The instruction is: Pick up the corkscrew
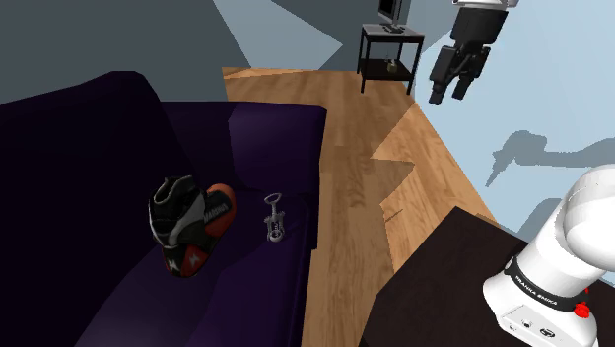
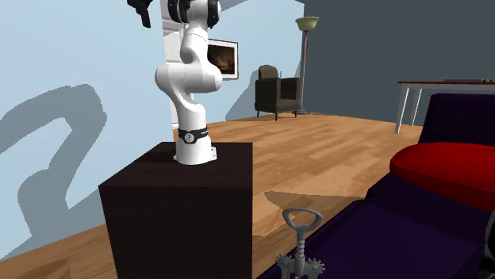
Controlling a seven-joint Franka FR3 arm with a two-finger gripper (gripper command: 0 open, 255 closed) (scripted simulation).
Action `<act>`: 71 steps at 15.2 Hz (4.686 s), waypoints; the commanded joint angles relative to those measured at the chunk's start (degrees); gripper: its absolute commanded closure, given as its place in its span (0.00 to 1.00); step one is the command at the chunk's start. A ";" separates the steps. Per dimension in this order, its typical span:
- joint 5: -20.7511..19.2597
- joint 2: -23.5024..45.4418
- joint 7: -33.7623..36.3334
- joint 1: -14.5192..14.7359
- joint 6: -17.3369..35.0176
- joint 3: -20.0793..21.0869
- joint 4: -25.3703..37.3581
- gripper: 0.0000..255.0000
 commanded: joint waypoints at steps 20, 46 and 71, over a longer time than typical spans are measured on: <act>0.63 28.40 23.30 0.09 30.54 19.05 1.80 0.00; -25.49 72.80 52.69 8.33 43.46 20.06 29.80 0.00; -22.13 67.48 50.10 7.24 35.24 21.89 33.15 1.00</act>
